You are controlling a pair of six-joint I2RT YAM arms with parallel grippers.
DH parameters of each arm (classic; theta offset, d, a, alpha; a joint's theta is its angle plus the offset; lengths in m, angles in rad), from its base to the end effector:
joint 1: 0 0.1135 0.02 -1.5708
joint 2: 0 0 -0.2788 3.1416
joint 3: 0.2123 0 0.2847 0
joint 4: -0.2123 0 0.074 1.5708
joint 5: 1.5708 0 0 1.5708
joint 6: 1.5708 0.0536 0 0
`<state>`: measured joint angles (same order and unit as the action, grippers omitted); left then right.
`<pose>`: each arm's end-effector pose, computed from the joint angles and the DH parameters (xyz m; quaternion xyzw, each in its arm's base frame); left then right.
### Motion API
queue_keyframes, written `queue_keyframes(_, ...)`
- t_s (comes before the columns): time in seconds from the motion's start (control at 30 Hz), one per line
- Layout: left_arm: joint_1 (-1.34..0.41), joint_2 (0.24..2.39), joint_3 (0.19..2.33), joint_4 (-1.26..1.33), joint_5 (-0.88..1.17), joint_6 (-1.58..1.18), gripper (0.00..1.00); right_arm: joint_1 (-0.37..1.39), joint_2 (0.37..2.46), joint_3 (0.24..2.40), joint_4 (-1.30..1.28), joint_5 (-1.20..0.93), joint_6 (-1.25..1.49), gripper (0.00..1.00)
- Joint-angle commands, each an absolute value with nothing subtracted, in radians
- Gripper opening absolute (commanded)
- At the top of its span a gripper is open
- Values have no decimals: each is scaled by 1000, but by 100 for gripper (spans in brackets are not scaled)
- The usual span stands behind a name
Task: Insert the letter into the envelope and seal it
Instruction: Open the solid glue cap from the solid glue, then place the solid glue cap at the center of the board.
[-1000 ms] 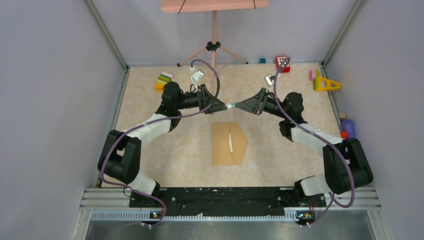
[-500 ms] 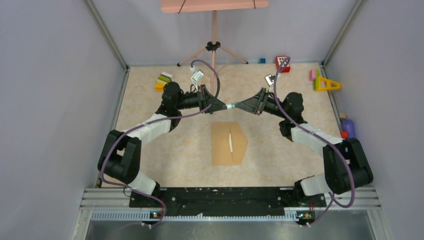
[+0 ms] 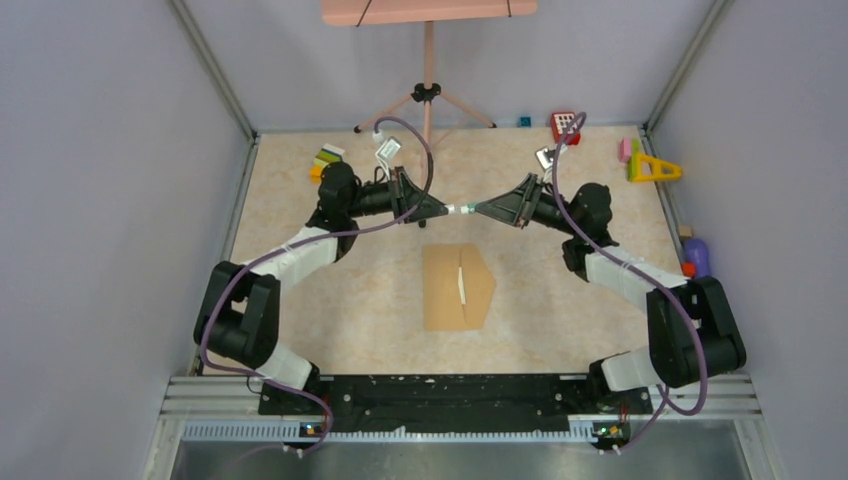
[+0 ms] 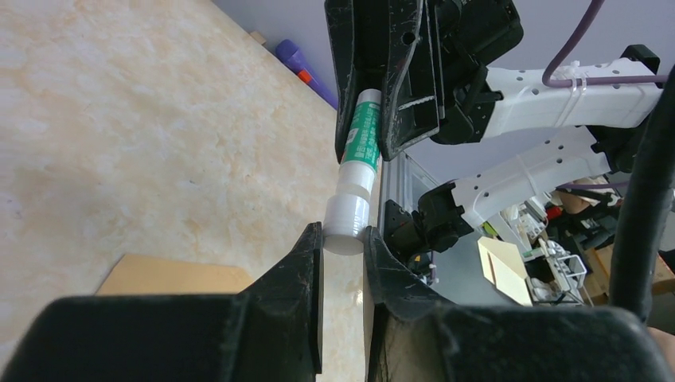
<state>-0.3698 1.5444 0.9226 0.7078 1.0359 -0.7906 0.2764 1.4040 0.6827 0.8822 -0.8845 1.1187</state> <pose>0.3327 -0.1784 0.2876 0.2341 0.6506 -0.6309 0.3519 0.3051 0.1296 0.2670 -0.0581 0.6677 0.6547 0.3494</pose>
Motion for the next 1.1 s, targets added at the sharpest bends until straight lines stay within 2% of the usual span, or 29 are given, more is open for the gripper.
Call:
queue_keyframes(0.0, -333, 1477, 933, 731, 1046, -764, 11, 248, 1374, 723, 909, -902, 1087, 0)
queue_keyframes(0.13, -268, 1449, 959, 636, 1055, -663, 11, 223, 1350, 746, 786, -890, 984, 0)
queue_keyframes(0.2, -225, 1435, 1012, 443, 1060, -513, 11, 210, 1331, 756, 722, -872, 918, 0)
queue_keyframes(0.37, -157, 1430, 1205, -278, 948, 25, 10, 199, 1282, 776, 611, -841, 789, 0)
queue_keyframes(0.6, -154, 1468, 1385, -777, 608, 379, 8, 198, 1252, 785, 578, -830, 735, 0)
queue_keyframes(0.8, -173, 1555, 1495, -992, 350, 479, 6, 194, 1215, 788, 550, -824, 699, 0)
queue_keyframes(1.07, -274, 1740, 1496, -1056, 154, 494, 7, 166, 1161, 784, 541, -827, 688, 0)
